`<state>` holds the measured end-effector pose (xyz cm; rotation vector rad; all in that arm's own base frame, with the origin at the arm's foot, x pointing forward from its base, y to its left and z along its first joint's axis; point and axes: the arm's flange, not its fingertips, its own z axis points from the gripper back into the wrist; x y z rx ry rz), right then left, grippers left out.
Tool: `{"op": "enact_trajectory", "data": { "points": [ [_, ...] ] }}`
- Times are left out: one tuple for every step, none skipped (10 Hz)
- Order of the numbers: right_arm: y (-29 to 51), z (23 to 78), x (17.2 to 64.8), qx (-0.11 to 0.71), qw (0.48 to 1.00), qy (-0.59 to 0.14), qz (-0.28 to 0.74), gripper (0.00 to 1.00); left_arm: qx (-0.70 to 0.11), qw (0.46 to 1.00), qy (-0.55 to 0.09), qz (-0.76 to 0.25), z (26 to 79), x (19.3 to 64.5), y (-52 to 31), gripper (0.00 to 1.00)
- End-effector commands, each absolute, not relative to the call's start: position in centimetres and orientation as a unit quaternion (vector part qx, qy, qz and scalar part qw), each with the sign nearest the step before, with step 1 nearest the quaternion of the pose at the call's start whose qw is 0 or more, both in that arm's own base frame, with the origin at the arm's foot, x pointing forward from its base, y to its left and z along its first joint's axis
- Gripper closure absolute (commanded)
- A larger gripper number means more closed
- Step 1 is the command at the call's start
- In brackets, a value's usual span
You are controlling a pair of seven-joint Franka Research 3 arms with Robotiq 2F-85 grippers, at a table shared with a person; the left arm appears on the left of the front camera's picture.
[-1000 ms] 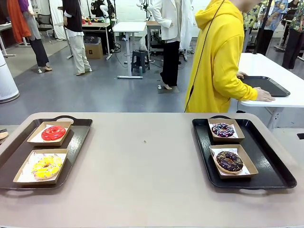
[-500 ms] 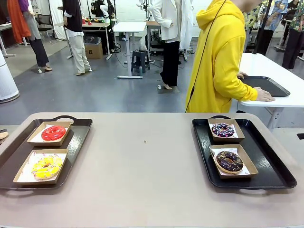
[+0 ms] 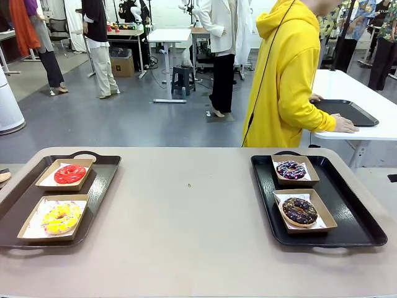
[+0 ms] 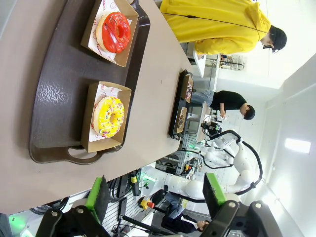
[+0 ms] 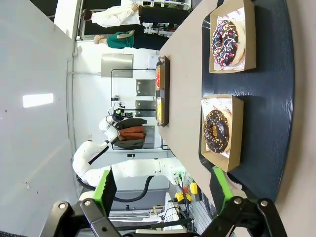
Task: Individually package the donuts and arrange them on the tray.
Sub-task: Place the picked Paper togo box on the Handle tray.
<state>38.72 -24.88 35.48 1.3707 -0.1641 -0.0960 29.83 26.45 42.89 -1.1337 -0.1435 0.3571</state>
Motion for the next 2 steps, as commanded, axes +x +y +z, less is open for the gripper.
{"op": "enact_trajectory", "data": {
  "points": [
    [-25.06, 35.59, 38.67, 0.636, 0.767, -0.073, -0.043, 0.0, -0.535, 0.824, -0.074, 0.169, 43.0, 29.73, 26.48, 0.0],
    [-25.06, 35.59, 38.67, 0.636, 0.767, -0.073, -0.043, 0.0, -0.535, 0.824, -0.074, 0.169, 43.0, 29.73, 26.48, 0.0]
  ]
}}
